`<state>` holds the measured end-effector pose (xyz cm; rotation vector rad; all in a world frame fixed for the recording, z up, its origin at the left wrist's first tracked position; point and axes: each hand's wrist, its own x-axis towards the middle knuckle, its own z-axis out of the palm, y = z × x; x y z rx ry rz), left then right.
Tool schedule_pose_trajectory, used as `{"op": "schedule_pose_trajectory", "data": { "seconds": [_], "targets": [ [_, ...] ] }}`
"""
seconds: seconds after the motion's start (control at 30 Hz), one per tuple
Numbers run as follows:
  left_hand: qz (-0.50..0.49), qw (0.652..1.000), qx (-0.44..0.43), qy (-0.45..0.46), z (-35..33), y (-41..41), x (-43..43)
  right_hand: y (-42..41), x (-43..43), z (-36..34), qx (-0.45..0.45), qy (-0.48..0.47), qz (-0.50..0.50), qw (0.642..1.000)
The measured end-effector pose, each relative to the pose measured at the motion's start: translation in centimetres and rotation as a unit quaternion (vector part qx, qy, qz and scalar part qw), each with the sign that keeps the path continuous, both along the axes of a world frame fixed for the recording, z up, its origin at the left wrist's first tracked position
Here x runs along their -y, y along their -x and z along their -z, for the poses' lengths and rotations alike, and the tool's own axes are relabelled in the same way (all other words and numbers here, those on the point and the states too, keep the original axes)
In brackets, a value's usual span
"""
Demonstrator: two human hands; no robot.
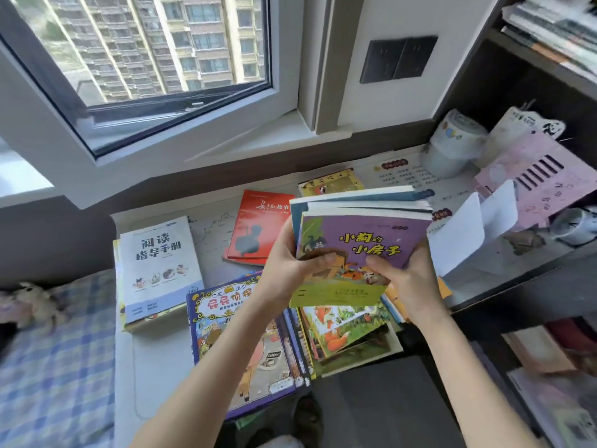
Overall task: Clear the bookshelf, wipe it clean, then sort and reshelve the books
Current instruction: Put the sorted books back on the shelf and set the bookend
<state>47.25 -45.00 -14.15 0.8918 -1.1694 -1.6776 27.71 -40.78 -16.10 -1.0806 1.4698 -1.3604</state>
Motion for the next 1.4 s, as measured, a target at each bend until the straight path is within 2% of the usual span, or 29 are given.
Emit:
{"op": "schedule_pose_trajectory", "data": {
  "seconds": [0.1,0.2,0.4,0.6,0.8,1.03,1.13,1.2,1.3,1.4],
  "targets": [
    [0.038,0.999,0.018,-0.024,1.6,-0.6,-0.1,-0.9,-0.6,2.1,-0.035,-0.043,-0.014,0.998],
    [0.039,0.998,0.051,-0.025,3.0,-0.7,-0.8,-1.9,-1.1,3.9,-0.024,-0.05,-0.032,0.998],
    [0.004,0.999,0.036,-0.013,2.3,-0.7,-2.5,-3.5,-3.3,2.8,-0.031,-0.049,0.022,0.998],
    [0.033,0.997,-0.043,0.061,-4.5,-0.6,-5.1,-4.3,-7.6,-3.8,-0.008,0.047,0.074,0.996],
    [0.067,0.979,-0.075,0.175,-13.0,0.7,-8.8,-5.4,-13.9,-13.2,-0.026,0.159,0.154,0.975],
    [0.214,0.915,-0.183,0.29,-22.1,6.3,-14.8,-2.6,-23.2,-22.3,-0.116,0.285,0.296,0.904],
    [0.273,0.884,-0.212,0.315,-25.2,10.0,-17.7,-0.2,-27.0,-25.6,-0.122,0.307,0.34,0.88],
    [0.309,0.868,-0.201,0.332,-26.6,12.1,-18.7,1.8,-28.8,-27.0,-0.108,0.312,0.358,0.873],
    [0.391,0.824,-0.194,0.36,-28.4,16.0,-19.6,5.1,-31.7,-29.0,-0.098,0.312,0.402,0.855],
    [0.438,0.784,-0.139,0.417,-29.7,20.3,-20.9,9.0,-34.4,-30.8,-0.082,0.32,0.438,0.836]
  ]
}}
